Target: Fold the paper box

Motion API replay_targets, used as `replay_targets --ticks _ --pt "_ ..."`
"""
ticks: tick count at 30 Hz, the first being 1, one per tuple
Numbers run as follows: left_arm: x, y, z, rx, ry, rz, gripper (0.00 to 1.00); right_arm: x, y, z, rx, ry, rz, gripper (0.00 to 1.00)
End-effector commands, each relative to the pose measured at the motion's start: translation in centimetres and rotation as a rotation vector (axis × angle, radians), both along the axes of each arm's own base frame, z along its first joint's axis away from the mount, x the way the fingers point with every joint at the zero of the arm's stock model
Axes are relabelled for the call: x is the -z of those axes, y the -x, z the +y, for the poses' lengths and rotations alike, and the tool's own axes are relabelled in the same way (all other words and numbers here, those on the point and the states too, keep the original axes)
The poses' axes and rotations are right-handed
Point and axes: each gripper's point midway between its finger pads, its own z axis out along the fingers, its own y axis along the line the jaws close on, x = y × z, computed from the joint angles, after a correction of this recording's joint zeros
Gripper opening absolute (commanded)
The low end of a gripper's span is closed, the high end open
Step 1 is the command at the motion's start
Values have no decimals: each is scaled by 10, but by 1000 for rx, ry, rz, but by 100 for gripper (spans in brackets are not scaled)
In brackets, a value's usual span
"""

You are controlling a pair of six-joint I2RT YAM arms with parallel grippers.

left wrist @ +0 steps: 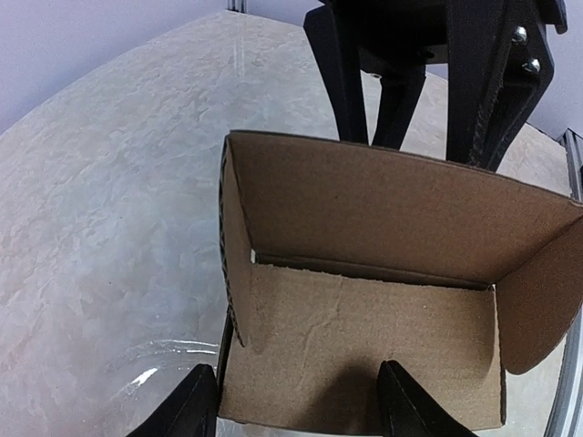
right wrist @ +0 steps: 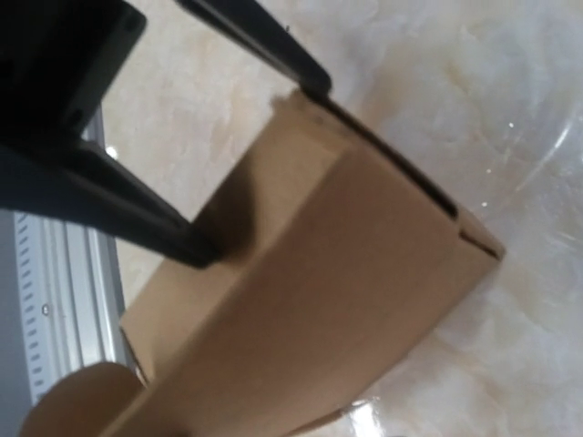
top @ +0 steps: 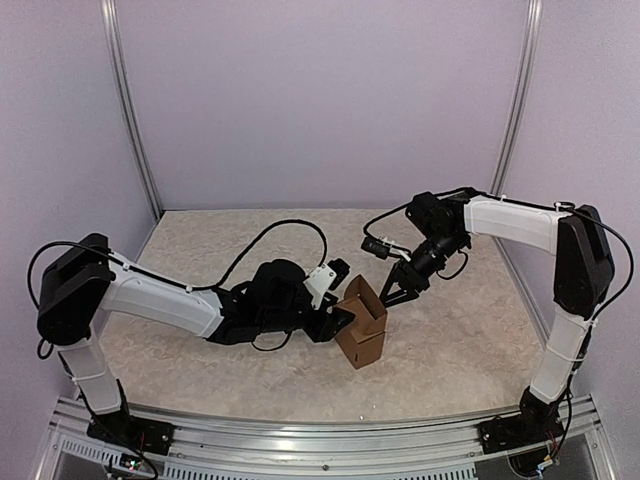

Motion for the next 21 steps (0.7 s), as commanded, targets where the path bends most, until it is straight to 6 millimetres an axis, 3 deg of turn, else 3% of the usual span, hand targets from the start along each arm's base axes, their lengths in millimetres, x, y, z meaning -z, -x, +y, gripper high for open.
replay_targets --ticks 1,7,14,21 --pt "17 6 -6 54 -31 41 58 -3 5 -2 -2 -12 20 43" --pt "5 4 -8 78 -10 10 59 4 9 -6 -4 3 36 44" --pt "8 -1 -11 98 -17 20 59 -14 21 -6 -61 -45 48 49" --pt "0 -9 -5 151 7 -6 58 -3 26 -26 -103 -17 51 53"
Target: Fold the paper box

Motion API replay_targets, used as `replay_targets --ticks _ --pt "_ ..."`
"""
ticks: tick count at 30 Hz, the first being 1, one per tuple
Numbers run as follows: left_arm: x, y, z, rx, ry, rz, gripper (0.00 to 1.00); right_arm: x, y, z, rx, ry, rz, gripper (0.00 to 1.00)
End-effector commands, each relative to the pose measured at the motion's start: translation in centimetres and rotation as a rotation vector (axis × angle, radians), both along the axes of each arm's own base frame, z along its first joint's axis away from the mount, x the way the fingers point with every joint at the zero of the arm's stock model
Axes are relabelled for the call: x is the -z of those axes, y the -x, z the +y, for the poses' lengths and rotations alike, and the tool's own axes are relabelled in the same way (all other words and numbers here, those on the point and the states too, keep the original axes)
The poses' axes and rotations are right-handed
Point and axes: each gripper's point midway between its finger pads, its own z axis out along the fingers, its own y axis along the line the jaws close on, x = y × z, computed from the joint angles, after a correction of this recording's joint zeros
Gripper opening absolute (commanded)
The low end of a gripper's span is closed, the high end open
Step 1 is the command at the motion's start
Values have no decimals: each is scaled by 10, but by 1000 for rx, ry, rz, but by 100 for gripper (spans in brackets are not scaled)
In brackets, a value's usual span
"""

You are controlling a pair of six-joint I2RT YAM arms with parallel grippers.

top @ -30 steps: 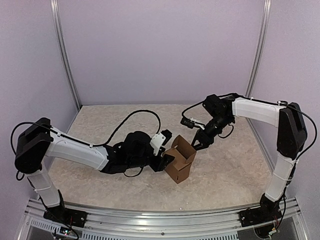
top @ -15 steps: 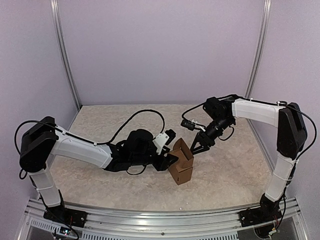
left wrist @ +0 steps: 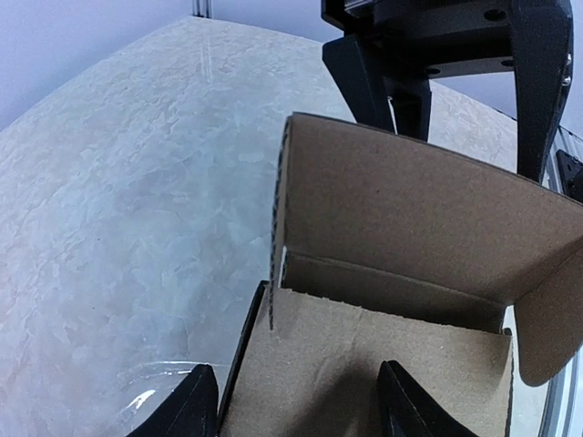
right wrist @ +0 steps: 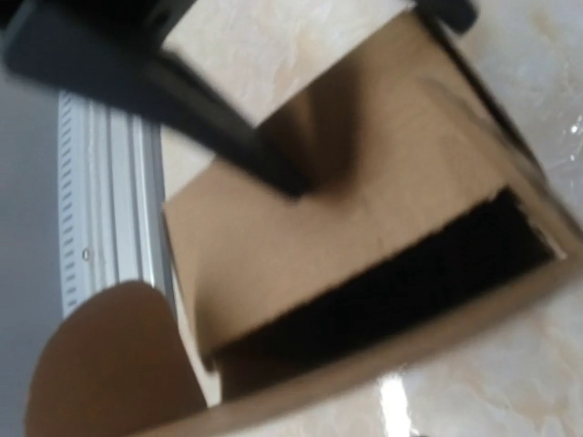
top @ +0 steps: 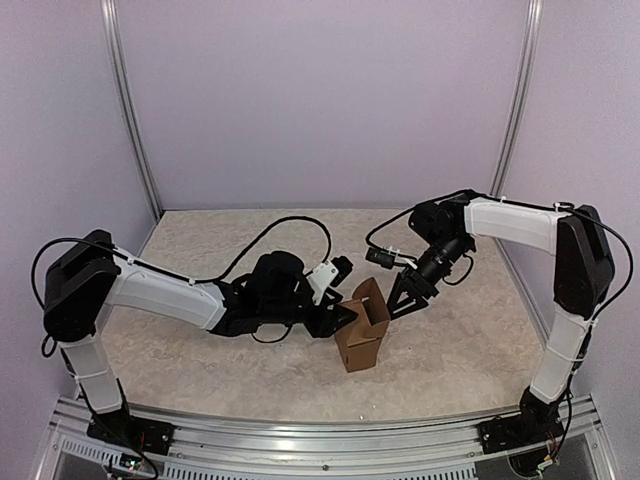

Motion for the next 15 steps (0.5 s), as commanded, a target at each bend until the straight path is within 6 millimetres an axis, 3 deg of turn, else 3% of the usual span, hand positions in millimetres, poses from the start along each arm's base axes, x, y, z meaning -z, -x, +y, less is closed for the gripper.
replay_targets --ticks 1,5,8,10,12,15 --pt "1 -6 4 55 -5 -20 58 -3 1 -16 -21 -14 -3 53" --pt "-17 -4 0 84 17 -53 59 3 0 -25 -18 -19 21 53" --pt "-61 5 1 49 73 -123 65 2 -2 -31 -10 -29 14 53" --pt "-82 -3 11 -82 86 -115 69 0 -2 -33 -6 -37 9 53" --pt "-81 -23 33 -316 78 30 70 -1 -1 -34 -8 -42 4 53" --pt "-61 -18 49 -473 140 307 70 3 0 -37 -5 -30 -9 53"
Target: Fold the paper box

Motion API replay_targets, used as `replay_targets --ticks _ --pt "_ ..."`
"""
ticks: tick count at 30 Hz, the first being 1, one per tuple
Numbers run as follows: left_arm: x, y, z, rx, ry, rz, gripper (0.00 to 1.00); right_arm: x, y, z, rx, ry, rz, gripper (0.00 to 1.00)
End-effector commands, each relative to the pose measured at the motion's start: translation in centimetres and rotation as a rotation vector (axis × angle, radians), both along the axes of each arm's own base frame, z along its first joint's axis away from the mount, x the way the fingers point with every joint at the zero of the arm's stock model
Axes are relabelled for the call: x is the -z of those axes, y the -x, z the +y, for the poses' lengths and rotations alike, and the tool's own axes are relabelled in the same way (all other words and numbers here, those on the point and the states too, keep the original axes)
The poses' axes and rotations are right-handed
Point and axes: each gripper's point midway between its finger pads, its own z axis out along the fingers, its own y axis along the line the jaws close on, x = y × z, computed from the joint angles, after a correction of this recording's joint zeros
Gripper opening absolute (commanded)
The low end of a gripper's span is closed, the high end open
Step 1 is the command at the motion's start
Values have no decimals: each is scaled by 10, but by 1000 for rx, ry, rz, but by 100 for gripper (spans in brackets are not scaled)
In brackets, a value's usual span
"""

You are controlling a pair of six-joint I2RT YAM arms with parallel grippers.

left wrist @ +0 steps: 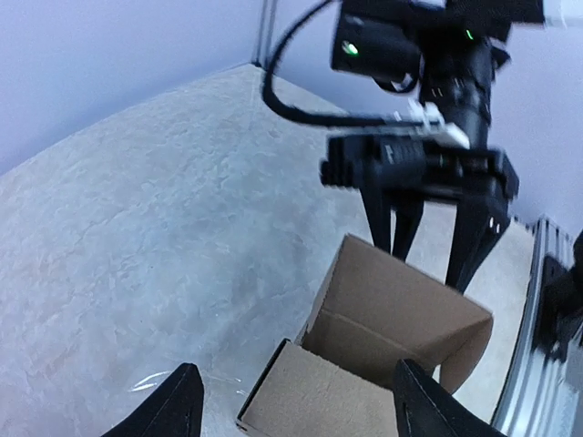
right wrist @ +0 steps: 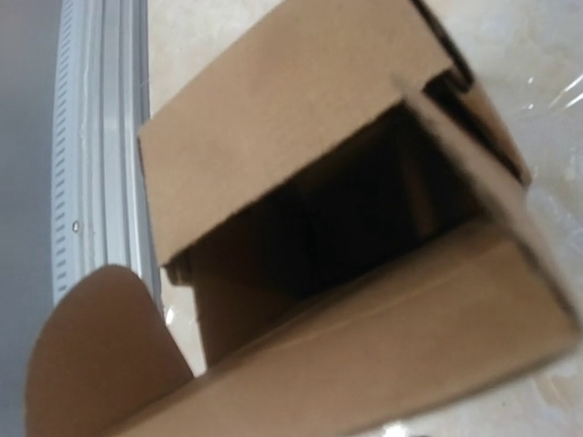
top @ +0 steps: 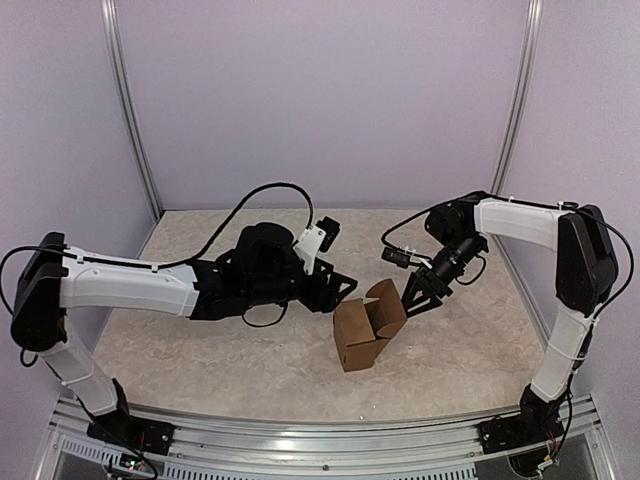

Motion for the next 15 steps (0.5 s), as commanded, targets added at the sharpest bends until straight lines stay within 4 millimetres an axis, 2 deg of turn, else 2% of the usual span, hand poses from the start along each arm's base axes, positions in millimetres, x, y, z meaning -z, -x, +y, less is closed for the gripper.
replay_targets --ticks 1,3,5,9,11,15 --pt "22 -9 41 -345 92 378 70 -1 7 -7 -3 -8 -11 53" --pt "32 3 43 -369 147 510 70 1 9 -8 -3 -5 -23 53" --pt "39 15 35 -351 178 601 71 2 9 -9 -1 -4 -35 53" --pt "40 32 0 -241 230 659 73 4 5 -11 18 12 -63 53" --pt "43 35 -11 -223 221 671 73 5 2 -13 32 21 -75 53" --pt "71 31 -15 -302 162 750 68 6 -3 -17 61 48 -96 53"
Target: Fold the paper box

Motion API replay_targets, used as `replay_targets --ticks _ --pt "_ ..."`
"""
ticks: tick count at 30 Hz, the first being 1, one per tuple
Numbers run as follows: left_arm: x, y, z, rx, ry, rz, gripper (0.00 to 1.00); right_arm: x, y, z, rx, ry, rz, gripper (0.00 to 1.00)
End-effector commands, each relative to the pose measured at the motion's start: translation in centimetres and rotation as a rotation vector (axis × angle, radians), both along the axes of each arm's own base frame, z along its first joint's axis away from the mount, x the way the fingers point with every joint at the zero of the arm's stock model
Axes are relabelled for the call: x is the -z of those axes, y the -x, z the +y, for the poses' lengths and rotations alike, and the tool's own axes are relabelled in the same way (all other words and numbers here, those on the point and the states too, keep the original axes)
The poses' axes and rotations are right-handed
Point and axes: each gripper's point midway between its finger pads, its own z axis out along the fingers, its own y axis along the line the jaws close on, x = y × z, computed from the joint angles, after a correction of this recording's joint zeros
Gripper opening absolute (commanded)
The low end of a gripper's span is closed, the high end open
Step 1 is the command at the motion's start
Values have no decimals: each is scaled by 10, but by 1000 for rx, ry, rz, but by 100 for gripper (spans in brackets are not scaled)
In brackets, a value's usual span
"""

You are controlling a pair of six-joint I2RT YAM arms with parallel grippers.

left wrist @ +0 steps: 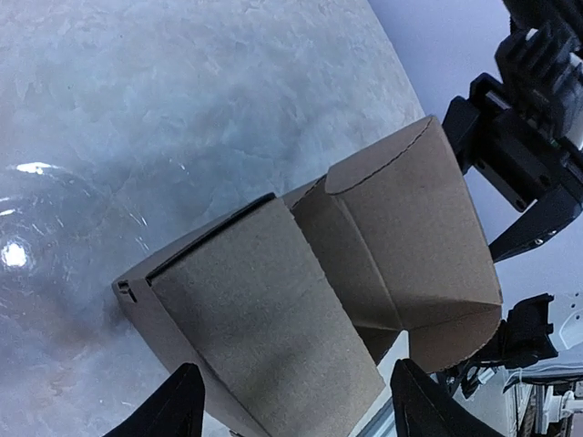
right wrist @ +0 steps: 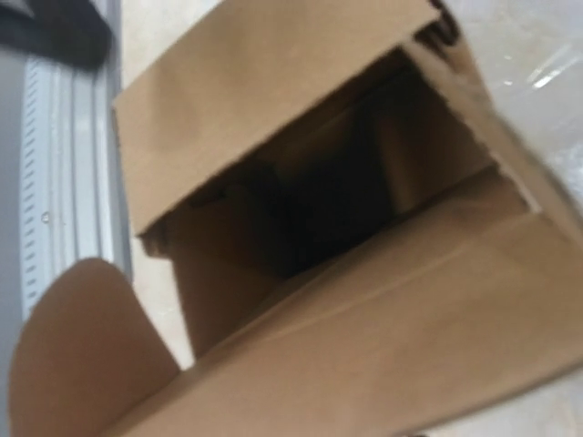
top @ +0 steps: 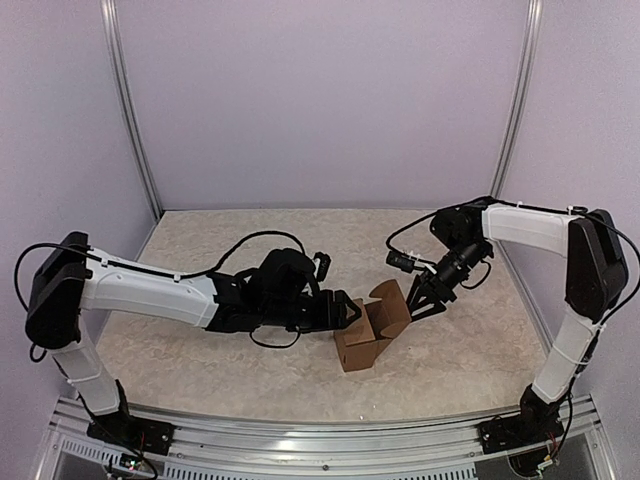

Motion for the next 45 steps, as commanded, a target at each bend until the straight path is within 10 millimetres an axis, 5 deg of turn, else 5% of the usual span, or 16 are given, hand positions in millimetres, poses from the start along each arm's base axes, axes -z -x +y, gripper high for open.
replay_targets --ticks 1,10,18,25,34,41,45 --pt "24 1 -6 -46 -37 143 66 1 -9 -10 56 45 -50 53" --pt "32 -4 -32 32 -99 120 52 12 7 -42 89 133 -96 52" --pt "64 -12 -64 109 -391 3 49 26 12 -121 215 326 -120 53" --pt "54 2 -108 208 -436 -155 48 18 22 -172 311 344 -127 54" --pt "67 28 -143 353 -439 -253 55 18 28 -183 359 335 -172 54" --pt "42 64 -174 496 -360 -406 67 7 29 -175 309 274 -220 56" --pt "39 71 -173 526 -360 -422 68 5 26 -173 282 254 -255 56"
